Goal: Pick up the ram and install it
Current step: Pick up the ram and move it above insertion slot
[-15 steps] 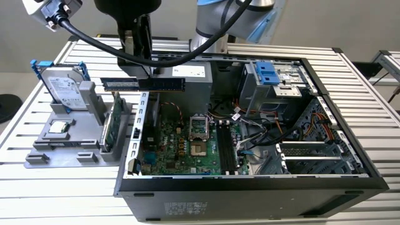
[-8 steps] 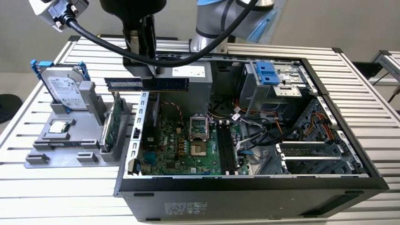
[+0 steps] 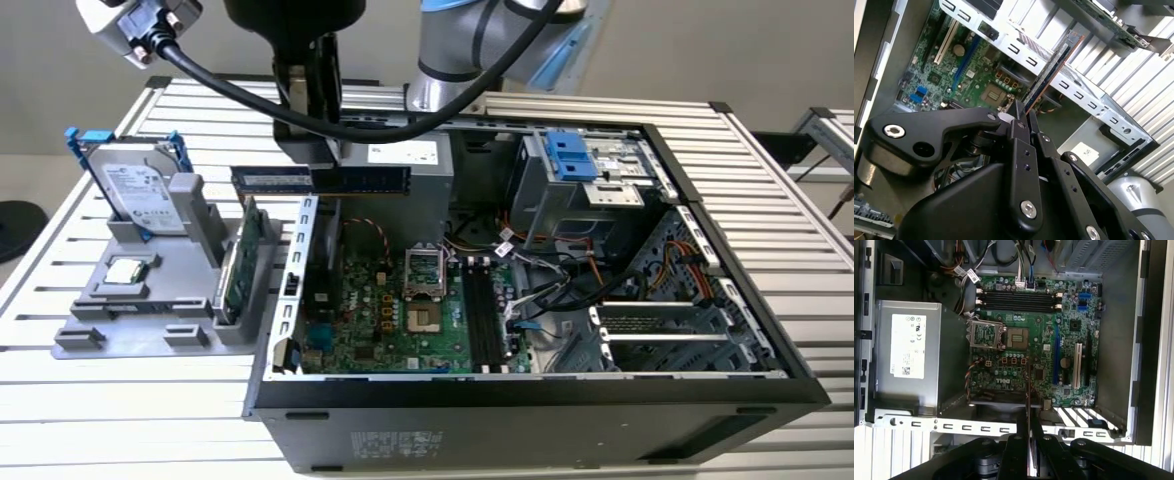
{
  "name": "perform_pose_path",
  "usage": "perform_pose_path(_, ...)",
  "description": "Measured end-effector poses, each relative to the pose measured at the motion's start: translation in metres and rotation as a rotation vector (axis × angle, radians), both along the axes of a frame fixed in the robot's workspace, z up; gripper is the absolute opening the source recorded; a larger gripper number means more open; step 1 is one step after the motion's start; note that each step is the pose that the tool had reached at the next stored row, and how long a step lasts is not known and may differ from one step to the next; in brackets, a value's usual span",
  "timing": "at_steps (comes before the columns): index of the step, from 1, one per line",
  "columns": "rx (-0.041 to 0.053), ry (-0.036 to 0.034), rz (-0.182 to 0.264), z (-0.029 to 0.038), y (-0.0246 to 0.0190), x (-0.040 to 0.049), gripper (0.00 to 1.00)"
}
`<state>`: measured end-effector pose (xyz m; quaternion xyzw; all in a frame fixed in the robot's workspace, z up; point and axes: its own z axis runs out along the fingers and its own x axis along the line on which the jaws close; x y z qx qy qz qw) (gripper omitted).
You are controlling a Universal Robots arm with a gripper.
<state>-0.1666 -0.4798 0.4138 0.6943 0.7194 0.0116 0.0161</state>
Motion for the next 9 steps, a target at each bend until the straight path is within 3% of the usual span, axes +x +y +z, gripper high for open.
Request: perform_pose_path(9, -0.0001, 0.0, 0.0, 0.0, 0.0, 0.007, 0.0)
